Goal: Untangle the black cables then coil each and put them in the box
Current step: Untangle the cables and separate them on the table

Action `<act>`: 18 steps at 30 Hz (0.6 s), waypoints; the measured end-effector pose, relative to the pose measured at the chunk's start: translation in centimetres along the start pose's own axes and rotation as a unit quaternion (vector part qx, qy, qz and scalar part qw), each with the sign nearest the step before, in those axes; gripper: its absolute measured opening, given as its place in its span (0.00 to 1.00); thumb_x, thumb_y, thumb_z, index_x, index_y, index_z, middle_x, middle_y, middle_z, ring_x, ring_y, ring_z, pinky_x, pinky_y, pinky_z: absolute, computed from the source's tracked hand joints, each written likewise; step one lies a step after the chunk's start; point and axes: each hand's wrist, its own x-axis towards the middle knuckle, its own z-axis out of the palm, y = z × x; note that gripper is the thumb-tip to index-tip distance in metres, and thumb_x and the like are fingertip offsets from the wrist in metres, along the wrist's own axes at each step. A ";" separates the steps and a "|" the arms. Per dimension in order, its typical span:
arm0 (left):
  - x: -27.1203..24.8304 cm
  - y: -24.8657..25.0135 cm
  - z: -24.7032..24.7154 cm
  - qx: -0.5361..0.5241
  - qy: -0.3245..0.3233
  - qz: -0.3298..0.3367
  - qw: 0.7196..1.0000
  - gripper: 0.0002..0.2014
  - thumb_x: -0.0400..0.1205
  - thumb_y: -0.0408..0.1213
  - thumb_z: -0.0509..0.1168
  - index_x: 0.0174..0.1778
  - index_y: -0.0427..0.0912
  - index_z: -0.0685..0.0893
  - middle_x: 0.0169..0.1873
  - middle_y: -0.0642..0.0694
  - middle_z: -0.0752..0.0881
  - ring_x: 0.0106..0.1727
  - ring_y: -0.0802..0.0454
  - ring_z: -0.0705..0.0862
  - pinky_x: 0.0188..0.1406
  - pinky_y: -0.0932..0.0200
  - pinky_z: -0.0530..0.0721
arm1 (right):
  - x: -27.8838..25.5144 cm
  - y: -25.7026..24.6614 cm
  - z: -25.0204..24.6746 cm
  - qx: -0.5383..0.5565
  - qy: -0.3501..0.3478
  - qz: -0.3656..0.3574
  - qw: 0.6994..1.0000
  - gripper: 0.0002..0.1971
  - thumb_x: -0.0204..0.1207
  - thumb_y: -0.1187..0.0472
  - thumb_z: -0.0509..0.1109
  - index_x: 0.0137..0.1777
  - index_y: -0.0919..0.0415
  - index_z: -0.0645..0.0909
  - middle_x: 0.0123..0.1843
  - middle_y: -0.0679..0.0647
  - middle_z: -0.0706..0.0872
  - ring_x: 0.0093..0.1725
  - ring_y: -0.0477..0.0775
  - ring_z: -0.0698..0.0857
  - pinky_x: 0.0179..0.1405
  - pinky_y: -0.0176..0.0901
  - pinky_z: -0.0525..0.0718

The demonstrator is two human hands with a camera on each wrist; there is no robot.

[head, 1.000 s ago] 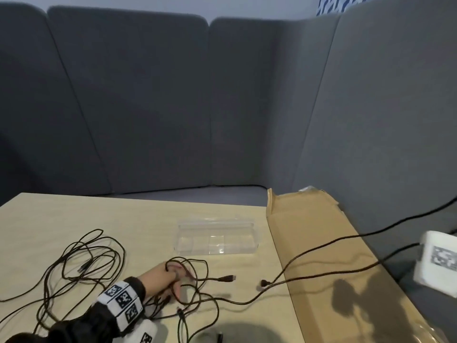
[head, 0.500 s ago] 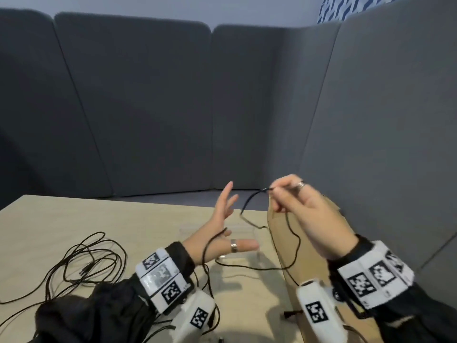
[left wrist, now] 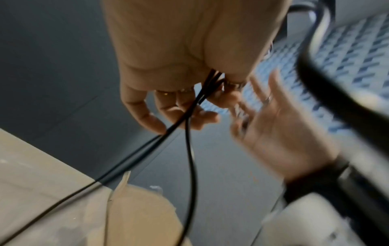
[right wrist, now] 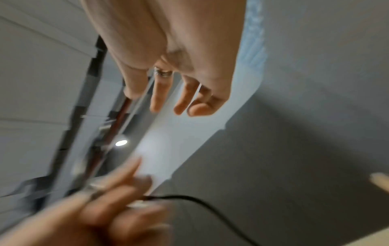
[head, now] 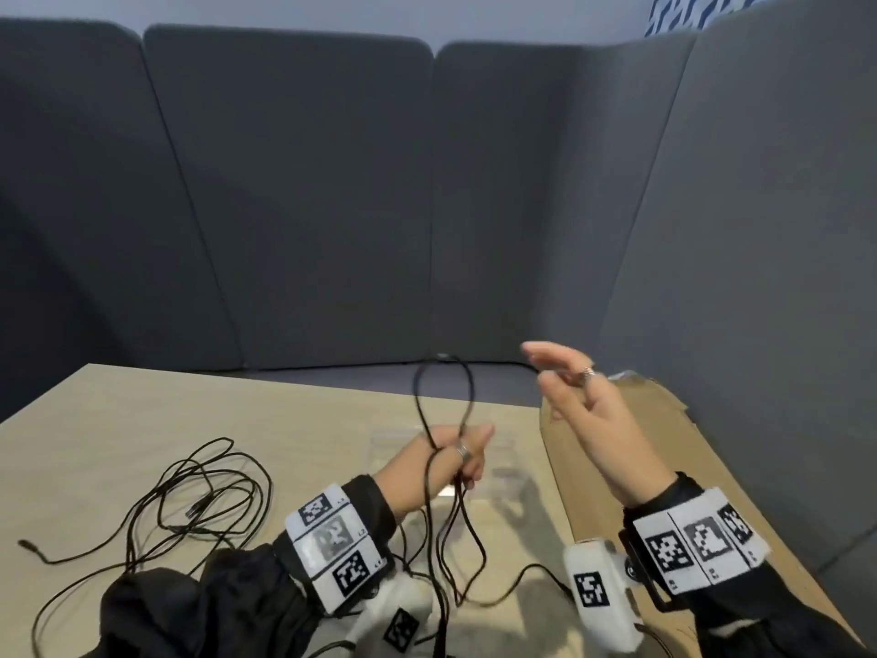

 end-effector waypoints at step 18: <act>-0.2 0.7 -13.1 -0.064 0.240 0.001 0.969 0.23 0.84 0.42 0.59 0.22 0.47 0.63 0.17 0.54 0.58 0.20 0.56 0.55 0.18 0.71 0.56 | -6.0 12.1 3.8 0.154 -0.158 0.224 0.949 0.45 0.56 0.44 0.83 0.72 0.36 0.64 0.59 0.56 0.83 0.21 0.49 0.76 0.24 0.37 0.80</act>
